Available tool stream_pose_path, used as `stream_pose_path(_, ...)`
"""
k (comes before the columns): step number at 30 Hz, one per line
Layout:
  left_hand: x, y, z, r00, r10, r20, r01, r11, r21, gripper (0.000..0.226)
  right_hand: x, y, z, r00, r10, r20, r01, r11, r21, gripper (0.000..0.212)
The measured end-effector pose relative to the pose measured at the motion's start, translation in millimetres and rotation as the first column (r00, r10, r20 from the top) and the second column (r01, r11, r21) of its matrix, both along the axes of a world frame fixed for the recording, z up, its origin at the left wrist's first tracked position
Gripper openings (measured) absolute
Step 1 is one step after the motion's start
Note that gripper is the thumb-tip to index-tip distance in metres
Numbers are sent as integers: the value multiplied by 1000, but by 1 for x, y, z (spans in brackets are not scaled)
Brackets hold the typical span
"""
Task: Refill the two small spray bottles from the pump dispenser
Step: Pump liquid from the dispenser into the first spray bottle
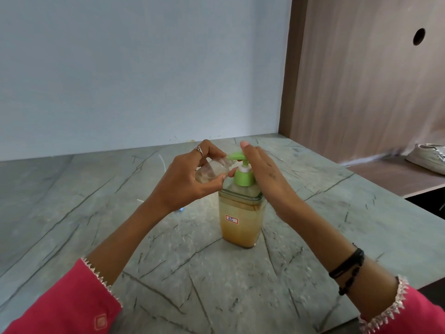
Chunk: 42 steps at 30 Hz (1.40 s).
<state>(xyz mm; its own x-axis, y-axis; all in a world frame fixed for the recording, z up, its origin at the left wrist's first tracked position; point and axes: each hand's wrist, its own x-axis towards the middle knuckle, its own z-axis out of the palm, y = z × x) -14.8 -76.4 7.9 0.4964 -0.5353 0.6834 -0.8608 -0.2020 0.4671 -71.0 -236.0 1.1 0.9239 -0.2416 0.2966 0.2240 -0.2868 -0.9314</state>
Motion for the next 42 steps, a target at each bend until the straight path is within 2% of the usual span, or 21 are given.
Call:
stream_pose_path(2,0,0,0,1000,-1,0,1,1000,0,24,-2,5,-6,993,-60,101,67,996,-66,52)
stream_pose_path(6,-1,0,1,1000,-1,-15,1,1000,-14,25,-3,4,-21,955,-38,294,76,990,-117,24)
stream_pose_path(8,-1,0,1,1000,-3,-28,2,1000,-22,26,0,2,-29,931,-27,364,84,986,-141,17)
stream_pose_path(12,-2,0,1,999,-9,-38,8,1000,-28,25,3,-2,-37,892,6,452,94,976,-197,30)
stream_pose_path(15,-2,0,1,999,-5,-39,4,999,-32,25,4,-5,-39,877,34,478,99,963,-251,30)
stream_pose_path(24,-1,0,1,999,-20,-26,19,999,-36,25,14,-10,-34,840,125,528,-19,979,-202,24)
stream_pose_path(30,0,0,-1,998,-36,-44,35,999,-35,26,23,-10,-23,816,68,574,-18,996,-92,10)
stream_pose_path(35,1,-1,-3,999,-28,-38,28,1000,-4,26,23,-9,-19,811,73,580,-29,996,-86,17)
stream_pose_path(42,-2,-1,-1,997,-32,-68,30,999,-33,25,26,-8,-28,820,64,568,-74,997,-6,12)
